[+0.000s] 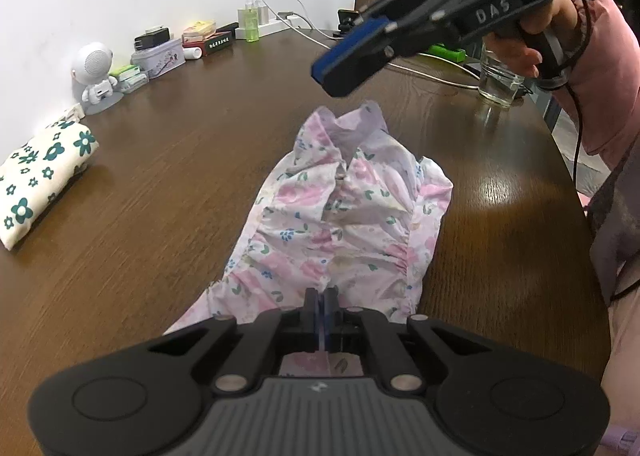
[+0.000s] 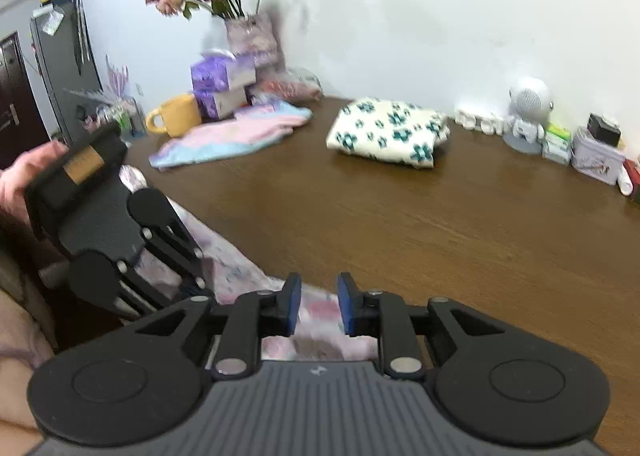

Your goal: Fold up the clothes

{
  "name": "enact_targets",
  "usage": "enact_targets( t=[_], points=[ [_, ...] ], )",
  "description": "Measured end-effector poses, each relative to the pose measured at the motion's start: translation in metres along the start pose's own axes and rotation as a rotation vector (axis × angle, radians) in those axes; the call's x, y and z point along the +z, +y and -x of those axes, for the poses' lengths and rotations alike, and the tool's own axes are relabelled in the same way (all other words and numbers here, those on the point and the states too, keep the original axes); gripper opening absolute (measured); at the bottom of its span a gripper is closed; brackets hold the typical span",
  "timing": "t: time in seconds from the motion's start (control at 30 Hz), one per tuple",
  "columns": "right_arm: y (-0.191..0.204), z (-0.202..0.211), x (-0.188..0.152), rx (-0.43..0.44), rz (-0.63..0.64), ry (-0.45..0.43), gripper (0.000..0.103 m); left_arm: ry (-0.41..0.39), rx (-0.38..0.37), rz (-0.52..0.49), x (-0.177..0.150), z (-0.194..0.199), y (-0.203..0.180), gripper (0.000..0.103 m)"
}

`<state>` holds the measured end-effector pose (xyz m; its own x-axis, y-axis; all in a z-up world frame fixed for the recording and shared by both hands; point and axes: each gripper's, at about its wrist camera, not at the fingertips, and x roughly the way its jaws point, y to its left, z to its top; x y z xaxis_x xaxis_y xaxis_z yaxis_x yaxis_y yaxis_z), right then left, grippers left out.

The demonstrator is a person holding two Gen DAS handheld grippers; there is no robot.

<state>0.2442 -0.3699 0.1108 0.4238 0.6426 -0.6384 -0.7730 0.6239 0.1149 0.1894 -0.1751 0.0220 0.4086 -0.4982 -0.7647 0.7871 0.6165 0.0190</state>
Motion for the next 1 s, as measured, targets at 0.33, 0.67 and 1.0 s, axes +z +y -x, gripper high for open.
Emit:
enact_targets(
  t=[0.33, 0.67, 1.0],
  points=[
    [0.031, -0.039, -0.022, -0.066, 0.046, 0.050, 0.022, -0.005, -0.002, 0.000, -0.002, 0.004, 0.000, 0.005],
    [0.039, -0.056, -0.066, -0.122, 0.084, 0.116, 0.022, -0.114, -0.018, 0.063, 0.024, 0.024, 0.005, 0.010],
    [0.038, -0.049, -0.076, -0.128, 0.045, 0.067, 0.022, -0.009, 0.006, 0.020, 0.026, -0.023, 0.005, 0.010]
  ],
)
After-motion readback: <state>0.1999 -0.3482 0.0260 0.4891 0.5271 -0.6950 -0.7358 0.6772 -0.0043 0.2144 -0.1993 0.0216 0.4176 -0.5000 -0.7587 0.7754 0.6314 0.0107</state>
